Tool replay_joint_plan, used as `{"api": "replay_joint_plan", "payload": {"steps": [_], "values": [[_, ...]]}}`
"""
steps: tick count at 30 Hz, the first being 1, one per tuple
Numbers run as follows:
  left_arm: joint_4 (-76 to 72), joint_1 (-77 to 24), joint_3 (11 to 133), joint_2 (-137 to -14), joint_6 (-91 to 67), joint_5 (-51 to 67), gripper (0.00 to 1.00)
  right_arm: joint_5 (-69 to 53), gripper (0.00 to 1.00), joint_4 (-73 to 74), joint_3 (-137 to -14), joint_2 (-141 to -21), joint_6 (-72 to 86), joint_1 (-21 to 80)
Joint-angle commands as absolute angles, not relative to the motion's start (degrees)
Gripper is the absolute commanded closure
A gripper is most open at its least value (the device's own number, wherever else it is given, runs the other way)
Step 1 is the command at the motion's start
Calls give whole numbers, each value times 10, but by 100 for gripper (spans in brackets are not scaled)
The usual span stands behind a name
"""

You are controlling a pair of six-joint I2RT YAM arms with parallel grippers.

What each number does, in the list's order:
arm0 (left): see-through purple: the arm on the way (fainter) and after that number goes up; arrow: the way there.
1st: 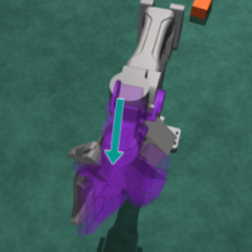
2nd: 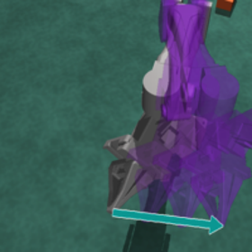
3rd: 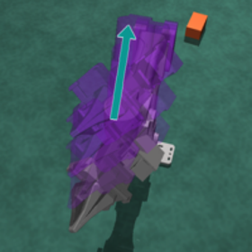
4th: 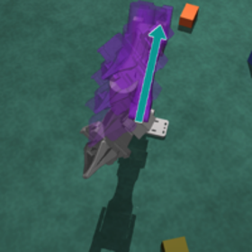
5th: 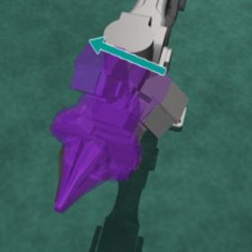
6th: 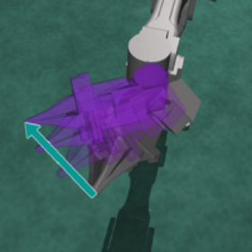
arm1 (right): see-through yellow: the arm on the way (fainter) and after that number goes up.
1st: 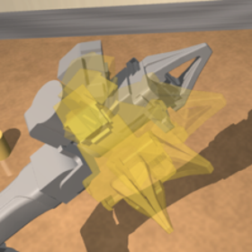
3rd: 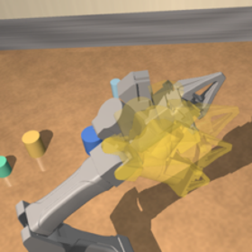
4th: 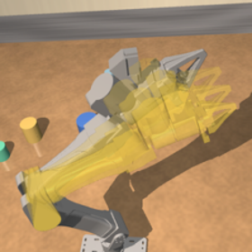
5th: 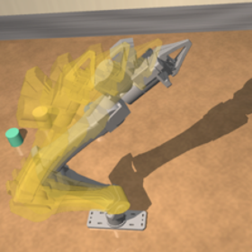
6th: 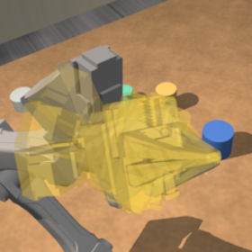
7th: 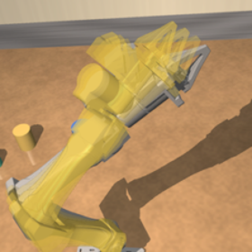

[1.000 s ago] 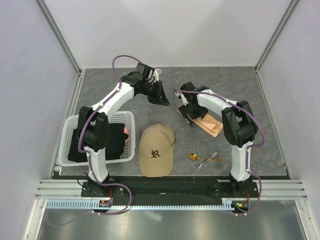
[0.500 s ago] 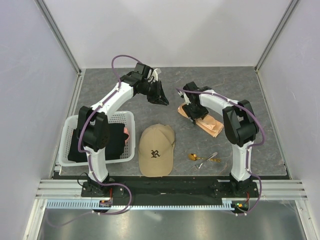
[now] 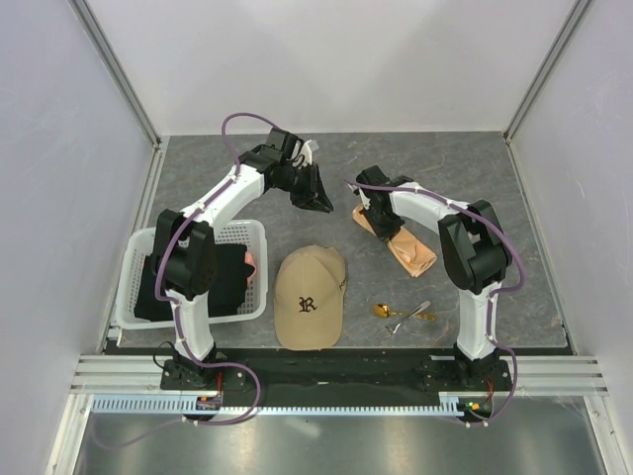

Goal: Fold the napkin into a case and place the utensils inside
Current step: Pick up the smaller rectangle-folded napkin from the center of the board.

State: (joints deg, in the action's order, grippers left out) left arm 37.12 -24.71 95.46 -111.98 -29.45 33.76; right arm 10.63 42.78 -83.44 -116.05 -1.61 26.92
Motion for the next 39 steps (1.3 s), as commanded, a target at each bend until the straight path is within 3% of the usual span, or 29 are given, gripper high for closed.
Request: {"api": "replay_joint_plan", "payload": {"steps": [1, 4, 15, 27, 39], "values": [[353, -242, 950, -1100, -277, 352, 79, 98, 93, 412, -860, -1171, 14, 277], [352, -240, 946, -1098, -280, 352, 79, 68, 100, 428, -882, -1165, 32, 281], [348, -229, 948, -1107, -296, 338, 80, -181, 100, 459, -967, -1162, 116, 278], [335, -231, 943, -1084, -315, 303, 82, -489, 100, 317, -856, -1177, 210, 200], [324, -245, 948, -1106, -329, 309, 82, -609, 99, 373, -855, -1259, 144, 71]]}}
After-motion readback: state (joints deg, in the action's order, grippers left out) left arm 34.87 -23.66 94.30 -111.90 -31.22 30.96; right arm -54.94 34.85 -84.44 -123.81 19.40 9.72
